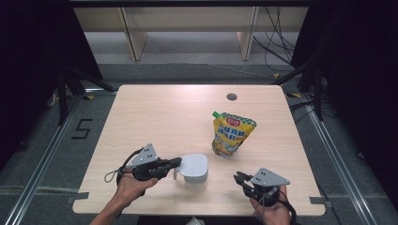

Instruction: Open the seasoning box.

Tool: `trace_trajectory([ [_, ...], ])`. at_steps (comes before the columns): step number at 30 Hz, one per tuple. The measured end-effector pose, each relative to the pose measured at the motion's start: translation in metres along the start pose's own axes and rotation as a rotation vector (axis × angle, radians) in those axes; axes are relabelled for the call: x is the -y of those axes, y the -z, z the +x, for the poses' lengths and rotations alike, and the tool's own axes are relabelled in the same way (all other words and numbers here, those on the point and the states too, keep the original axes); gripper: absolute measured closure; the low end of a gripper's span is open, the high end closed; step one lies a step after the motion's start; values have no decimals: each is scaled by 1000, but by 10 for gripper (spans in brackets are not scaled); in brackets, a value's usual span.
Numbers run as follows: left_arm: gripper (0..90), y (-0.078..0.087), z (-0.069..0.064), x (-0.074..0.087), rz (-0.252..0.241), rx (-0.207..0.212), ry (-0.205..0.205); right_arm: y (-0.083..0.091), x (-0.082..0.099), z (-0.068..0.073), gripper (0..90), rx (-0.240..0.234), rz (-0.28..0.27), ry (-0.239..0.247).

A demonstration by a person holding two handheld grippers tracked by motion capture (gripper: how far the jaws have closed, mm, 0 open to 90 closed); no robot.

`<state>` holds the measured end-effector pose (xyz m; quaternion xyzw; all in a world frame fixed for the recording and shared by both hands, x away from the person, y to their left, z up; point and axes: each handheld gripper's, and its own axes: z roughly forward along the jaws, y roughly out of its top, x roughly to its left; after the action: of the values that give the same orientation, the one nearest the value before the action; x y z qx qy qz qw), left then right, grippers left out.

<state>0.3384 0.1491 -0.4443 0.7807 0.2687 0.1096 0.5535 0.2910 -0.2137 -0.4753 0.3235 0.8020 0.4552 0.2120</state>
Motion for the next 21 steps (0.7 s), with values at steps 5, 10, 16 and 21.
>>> trace_trajectory([
  [5, 890, 1, 1, 1, -3, 7, -10, -5, -9, 5, 868, -35, -33, 32],
  [10, 890, 1, 1, 2, -8, 6, 4, -11, -18, 12, 899, -81, -62, 25],
  [16, 891, 1, 1, 2, -11, 8, 5, -21, -29, 19, 900, -122, -81, 52],
  [21, 891, 2, 1, 3, -10, 7, 2, -25, -36, 21, 900, -144, -91, 60],
])
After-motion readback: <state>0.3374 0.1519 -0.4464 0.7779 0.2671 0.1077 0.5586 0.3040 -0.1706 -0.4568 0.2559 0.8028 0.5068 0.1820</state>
